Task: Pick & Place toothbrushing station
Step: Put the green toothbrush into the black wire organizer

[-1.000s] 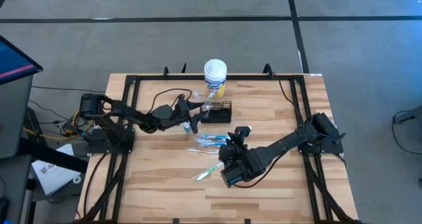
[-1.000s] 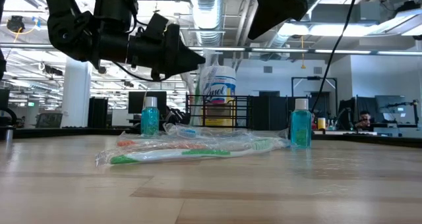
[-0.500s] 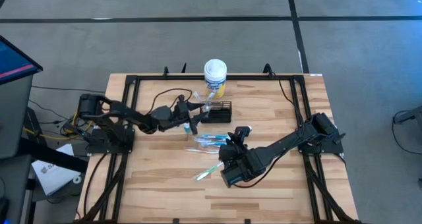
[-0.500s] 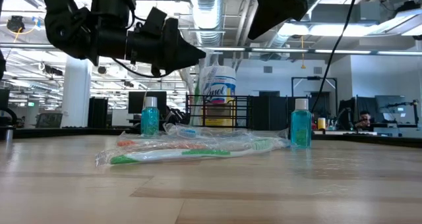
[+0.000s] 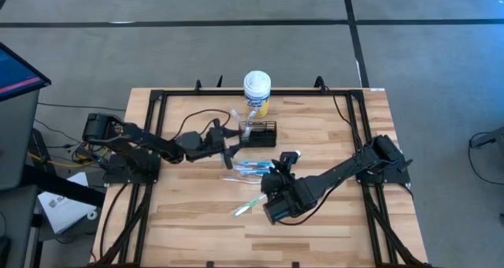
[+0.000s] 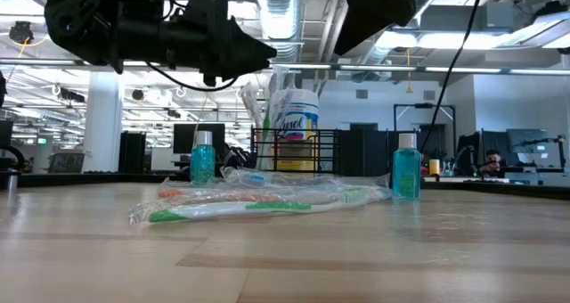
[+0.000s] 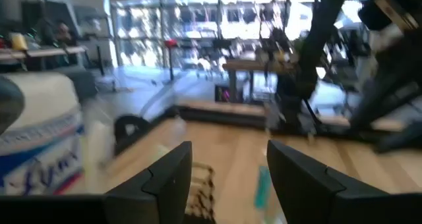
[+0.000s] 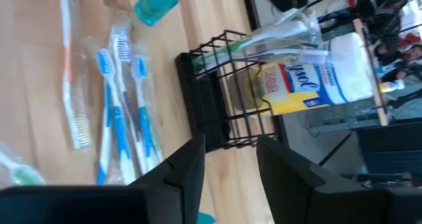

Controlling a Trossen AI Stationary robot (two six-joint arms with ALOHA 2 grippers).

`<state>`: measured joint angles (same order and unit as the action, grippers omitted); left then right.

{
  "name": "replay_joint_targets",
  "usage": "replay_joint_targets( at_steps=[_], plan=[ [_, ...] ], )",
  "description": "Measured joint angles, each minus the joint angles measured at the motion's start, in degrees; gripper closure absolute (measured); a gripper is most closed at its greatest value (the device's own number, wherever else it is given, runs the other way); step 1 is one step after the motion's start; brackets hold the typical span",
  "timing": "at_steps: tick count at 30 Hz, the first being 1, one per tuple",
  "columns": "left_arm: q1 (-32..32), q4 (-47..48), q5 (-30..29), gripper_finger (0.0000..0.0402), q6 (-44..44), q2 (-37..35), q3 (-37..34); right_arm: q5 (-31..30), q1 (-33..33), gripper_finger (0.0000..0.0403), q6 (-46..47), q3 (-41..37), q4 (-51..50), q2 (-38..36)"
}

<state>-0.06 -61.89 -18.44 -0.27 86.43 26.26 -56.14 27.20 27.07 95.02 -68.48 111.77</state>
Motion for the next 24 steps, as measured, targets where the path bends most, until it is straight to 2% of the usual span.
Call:
replay_joint_targets(
  at_steps=[6, 9, 14, 17, 24],
  plan=[
    [-4.27, 2.77, 0.02, 0.0226, 0.00, -0.15, 0.00, 7.13, -0.49, 0.0274, -1.85, 0.00, 0.69, 0.11],
    [-6.57, 3.02, 0.22, 0.0230, 0.00, -0.15, 0.00, 13.83, -1.22, 0.0274, -5.69, -0.96, 4.20, 0.09],
    [-10.24, 3.10, 0.20, 0.0230, -0.13, -0.15, 0.00, 27.65, -1.94, 0.0274, -18.37, -6.19, 14.81, 0.15],
    [-12.21, 3.19, 0.20, 0.0229, -0.15, -0.15, 0.00, 34.28, -2.48, 0.0274, -21.34, -9.44, 18.98, 0.15],
    [-13.20, 3.32, 0.68, 0.0233, -2.04, -0.15, 0.00, 40.91, -4.40, 0.0274, -22.69, -13.89, 22.56, 0.15]
  ],
)
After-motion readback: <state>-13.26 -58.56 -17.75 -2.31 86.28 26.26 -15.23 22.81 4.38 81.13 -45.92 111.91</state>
